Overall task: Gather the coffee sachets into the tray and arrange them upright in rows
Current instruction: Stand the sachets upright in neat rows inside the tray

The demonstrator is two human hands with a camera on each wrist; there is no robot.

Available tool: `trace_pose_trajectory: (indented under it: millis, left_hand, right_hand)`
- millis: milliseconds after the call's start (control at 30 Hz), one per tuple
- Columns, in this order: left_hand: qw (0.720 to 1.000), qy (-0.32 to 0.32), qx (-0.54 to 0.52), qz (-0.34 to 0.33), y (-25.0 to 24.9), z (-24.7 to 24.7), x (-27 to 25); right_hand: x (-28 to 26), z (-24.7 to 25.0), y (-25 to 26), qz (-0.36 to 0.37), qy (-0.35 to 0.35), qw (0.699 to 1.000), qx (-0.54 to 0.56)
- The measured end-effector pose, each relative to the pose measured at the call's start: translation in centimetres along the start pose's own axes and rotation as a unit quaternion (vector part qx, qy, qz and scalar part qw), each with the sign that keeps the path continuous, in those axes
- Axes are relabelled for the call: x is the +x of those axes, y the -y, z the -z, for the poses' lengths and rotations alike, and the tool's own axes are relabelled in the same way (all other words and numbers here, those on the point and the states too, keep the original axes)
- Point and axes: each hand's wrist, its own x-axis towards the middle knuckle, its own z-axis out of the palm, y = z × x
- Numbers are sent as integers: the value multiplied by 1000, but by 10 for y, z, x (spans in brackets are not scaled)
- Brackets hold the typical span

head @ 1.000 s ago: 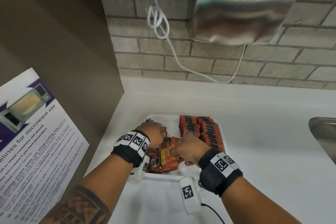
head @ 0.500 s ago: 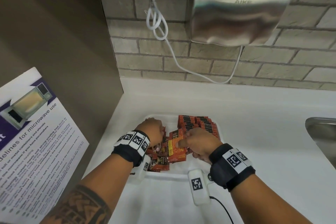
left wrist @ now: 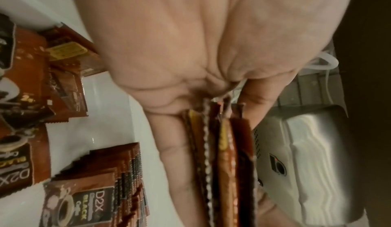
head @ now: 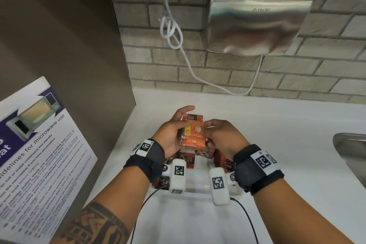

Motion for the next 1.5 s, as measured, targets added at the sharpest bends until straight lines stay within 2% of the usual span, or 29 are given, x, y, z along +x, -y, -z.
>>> trace_pose_trajectory:
  millis: [100,233,333,467,633,733,833,900,1000,1133,1233,1300,1333,1400,1433,1500]
  left_hand:
    - [1000,20,-8,-13,1,-4,-1]
    - [998,54,1,9,6,-6,-3]
    - [998,57,21,6,11,-8,-3]
    - [999,14,50,-11,14,-13,-3]
    - [995,-75,53,-32,20,-12,0]
    - [989,-126,54,-52,19,-8,5]
    - [986,-137,66,-64,14,-3,8]
    - [986,-123,94,-64,9,-2,8]
    - [979,-99,167,-66,4,-1,8]
    - [974,-97,196,-59,4,7,6]
    - [962,-108,237,-80,7,12,4]
    - [953,-124,259,-94,9,13,2]
    - [951,-133,259,-101,9,13,2]
    - [950,-145,255,-109,8,12,2]
    - [948,-145,260,-112,7,11,2]
    - [943,-140,275,-121,7,8,1]
  right_hand:
    - [4,1,-8,15,-20,999,22]
    - [5,4,-15,31,-48,997,51]
    - [8,11,-17,28,-58,996,65]
    - [9,23,-17,40,-81,995,44]
    - [7,39,-11,122,-119,985,30]
    - [2,42,-7,170,-83,981,31]
    - [2,43,-13,185,-63,978,-66]
    - [2,41,-19,178,-51,977,-103]
    - [6,36,-23,146,-17,987,-70]
    - [10,26,-22,117,-19,990,-71]
    - [9,17,-20,82,-20,994,-65]
    - [5,11,-16,70,-11,997,-1]
    - [3,9,-13,59,2,996,73]
    - [-2,4,-11,43,24,979,199]
    - [-1,1,-13,42,16,977,210]
    - [3,-4,-18,69,-23,991,115]
